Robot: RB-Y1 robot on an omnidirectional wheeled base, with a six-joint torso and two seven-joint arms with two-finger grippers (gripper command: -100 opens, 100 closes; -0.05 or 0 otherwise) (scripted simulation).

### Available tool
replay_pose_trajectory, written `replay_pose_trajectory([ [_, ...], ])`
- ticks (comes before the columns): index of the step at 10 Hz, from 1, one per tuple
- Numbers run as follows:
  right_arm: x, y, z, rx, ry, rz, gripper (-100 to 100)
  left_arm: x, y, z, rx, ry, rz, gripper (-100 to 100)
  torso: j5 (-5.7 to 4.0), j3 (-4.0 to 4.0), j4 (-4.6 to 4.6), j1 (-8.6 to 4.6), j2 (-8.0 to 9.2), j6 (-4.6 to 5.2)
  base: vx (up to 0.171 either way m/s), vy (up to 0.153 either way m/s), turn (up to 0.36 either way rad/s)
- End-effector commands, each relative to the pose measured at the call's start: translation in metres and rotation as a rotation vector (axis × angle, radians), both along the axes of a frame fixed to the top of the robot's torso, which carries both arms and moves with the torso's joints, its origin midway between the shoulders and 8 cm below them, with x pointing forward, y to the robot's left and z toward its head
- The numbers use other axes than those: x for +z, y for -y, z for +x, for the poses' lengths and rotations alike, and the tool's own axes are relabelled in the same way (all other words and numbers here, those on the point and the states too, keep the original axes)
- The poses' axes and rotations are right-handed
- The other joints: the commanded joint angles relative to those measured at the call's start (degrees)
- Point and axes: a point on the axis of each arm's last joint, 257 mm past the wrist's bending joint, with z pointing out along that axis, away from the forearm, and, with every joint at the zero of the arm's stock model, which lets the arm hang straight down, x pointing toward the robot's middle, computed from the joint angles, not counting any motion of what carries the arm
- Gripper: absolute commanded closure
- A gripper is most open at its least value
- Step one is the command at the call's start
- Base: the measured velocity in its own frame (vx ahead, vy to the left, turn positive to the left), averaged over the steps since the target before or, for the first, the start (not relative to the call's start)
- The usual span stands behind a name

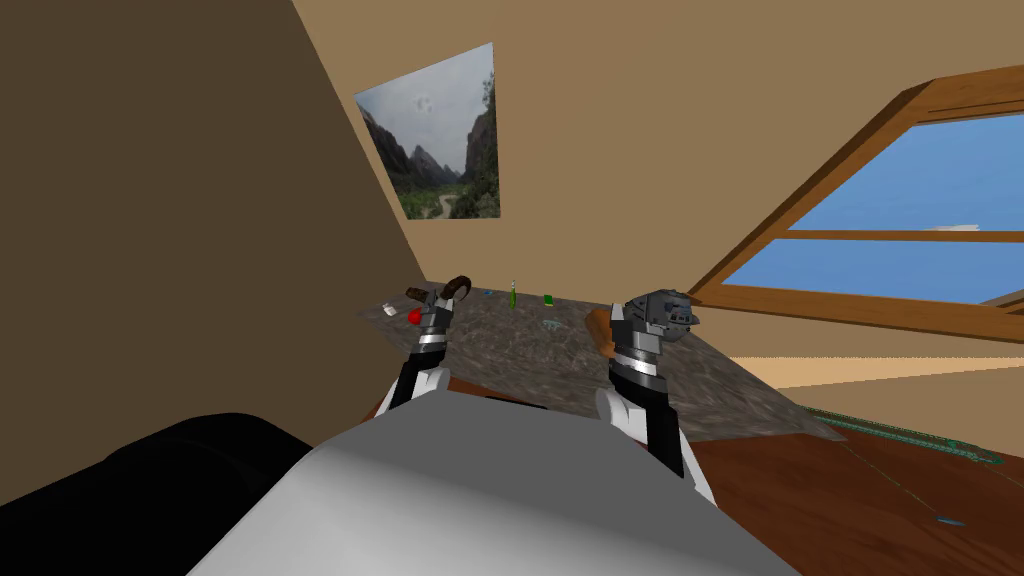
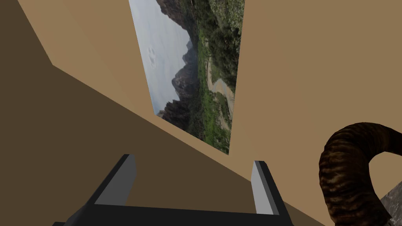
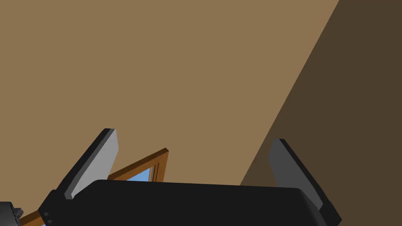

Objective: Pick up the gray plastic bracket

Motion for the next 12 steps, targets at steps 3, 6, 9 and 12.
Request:
replay_pose_trajectory([
  [3, -0.007, -0.023, -0.007, 0.049, -0.009, -0.082, -100, 0.000, 0.000, 0.000, 0.000, 0.000, 0.000, 0, -0.01, 0.10, 0.04, -0.02, 0.19, 0.00, -0.055, -0.004, -0.001],
  [6, -0.031, -0.044, -0.016, 0.094, -0.050, -0.147, -100, 0.000, 0.000, 0.000, 0.000, 0.000, 0.000, 0, -0.01, 0.22, 0.08, -0.03, 0.38, 0.00, -0.092, -0.005, 0.007],
  [9, -0.074, -0.064, -0.029, 0.151, -0.137, -0.216, -100, 0.000, 0.000, 0.000, 0.000, 0.000, 0.000, 0, -0.01, 0.31, 0.12, -0.04, 0.54, 0.00, -0.130, -0.014, 0.026],
  [12, -0.116, -0.077, -0.044, 0.206, -0.227, -0.280, -100, 0.000, 0.000, 0.000, 0.000, 0.000, 0.000, 0, -0.01, 0.30, 0.12, -0.05, 0.49, 0.00, -0.117, -0.008, 0.038],
])
